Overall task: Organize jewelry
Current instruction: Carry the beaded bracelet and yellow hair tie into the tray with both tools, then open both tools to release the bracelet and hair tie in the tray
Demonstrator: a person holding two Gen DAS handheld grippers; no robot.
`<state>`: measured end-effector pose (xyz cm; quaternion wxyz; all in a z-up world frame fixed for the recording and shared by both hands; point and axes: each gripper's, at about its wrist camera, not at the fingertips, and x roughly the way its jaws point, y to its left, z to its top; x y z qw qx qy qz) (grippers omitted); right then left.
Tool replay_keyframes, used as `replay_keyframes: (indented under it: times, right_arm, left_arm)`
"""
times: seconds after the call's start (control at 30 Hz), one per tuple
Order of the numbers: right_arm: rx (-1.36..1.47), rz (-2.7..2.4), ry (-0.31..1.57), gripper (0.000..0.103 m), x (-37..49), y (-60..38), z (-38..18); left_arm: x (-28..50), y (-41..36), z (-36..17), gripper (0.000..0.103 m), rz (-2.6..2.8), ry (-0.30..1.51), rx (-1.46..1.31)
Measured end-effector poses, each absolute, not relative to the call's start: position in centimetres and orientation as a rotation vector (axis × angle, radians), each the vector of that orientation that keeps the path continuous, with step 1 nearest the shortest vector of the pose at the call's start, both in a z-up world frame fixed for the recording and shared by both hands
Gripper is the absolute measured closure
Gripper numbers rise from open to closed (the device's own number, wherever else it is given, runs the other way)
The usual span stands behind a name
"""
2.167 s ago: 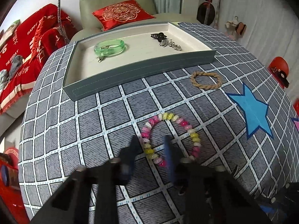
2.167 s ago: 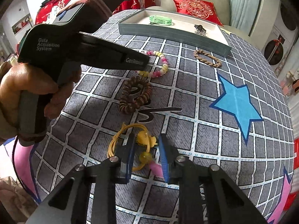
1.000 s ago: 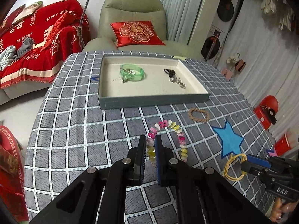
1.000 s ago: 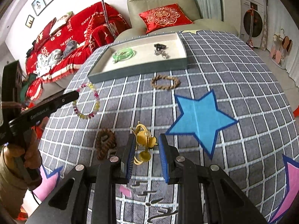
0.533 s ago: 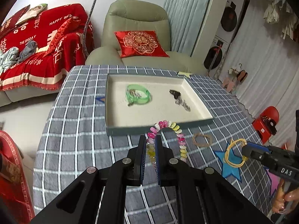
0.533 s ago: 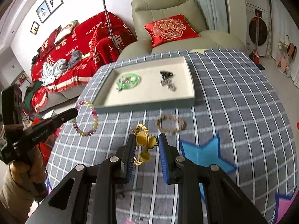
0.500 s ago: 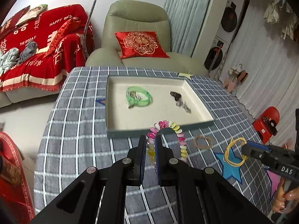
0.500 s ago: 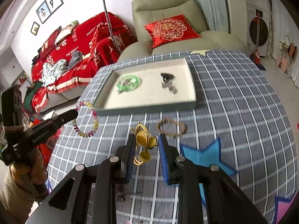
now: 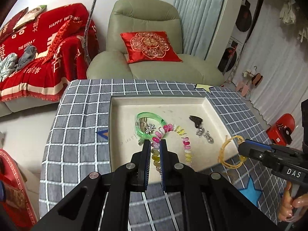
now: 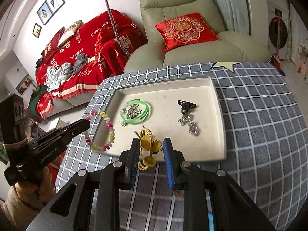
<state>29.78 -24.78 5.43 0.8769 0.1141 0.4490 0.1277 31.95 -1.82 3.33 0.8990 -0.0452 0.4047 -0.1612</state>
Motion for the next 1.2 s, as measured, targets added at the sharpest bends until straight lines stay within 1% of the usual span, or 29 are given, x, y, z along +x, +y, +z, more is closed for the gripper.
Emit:
replay_keyframes:
  times: [0.17,0.5,0.73,1.07,1.1,1.13,1.17,1.2]
  right_arm:
    - [0.266,0.266,1.001,0.076,32.9,-24.8,2.4]
    - [0.313,0.188,1.078,0.076,35.2,-27.2,-2.3]
    - [0.260,0.116,1.070,0.076,36.0,-28.2,-3.0]
    - [0.148,0.080,1.062,0.075,36.3,-27.1,-2.7]
    - [0.142,0.081,1.064,0.074,36.3,-26.9,-2.7]
    - [0.140,0.080,1.066,0.069,36.3,-26.8,-2.7]
    - [0.142,0.077,1.063,0.061,36.2,-26.8,-2.5]
    - [0.143,0.077,1.056,0.058,36.1,-26.7,-2.4]
  left_arm:
    - [34.2,-2.5,1.0,0.078,-0.322,0.895,-0.086]
    - [36.7,-3.0,-3.4,0.078,-0.274,0.997,-0.053]
    - [36.9,-4.2,-4.5,0.078,-0.245,1.008,0.011]
    - [36.9,-5.2,-5.0,0.077,-0.232,1.002,0.091]
    - [36.8,-5.3,-5.0,0.077,-0.231,0.999,0.097]
    - [36.8,-5.4,-5.0,0.077,-0.232,0.998,0.098]
    - [36.8,-5.4,-5.0,0.077,-0.238,0.996,0.093]
    - [36.7,-5.3,-5.0,0.077,-0.244,0.995,0.082]
